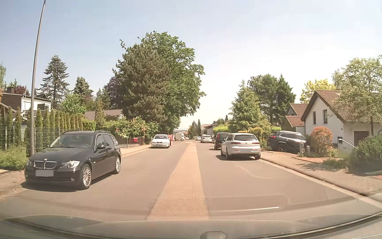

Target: Follow the waypoints while adhering to traffic rules and regulations

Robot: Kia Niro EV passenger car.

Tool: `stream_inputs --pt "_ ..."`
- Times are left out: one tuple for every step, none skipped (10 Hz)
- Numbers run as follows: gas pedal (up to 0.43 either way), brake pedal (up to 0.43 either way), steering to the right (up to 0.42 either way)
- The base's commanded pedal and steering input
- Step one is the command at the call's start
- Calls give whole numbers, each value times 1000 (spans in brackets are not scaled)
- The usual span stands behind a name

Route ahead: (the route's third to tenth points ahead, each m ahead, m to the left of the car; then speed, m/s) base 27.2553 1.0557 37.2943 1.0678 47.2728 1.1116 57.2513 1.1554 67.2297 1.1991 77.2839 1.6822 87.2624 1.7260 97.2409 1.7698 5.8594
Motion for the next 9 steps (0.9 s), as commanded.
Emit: stream_inputs --pt "0 0 -4" --pt "0 0 -7" --pt "0 0 -7" --pt "0 0 -6" --pt "0 0 -6" --pt "0 0 -6" --pt "0 0 -6" --pt "0 0 -6" --pt "0 0 -6"
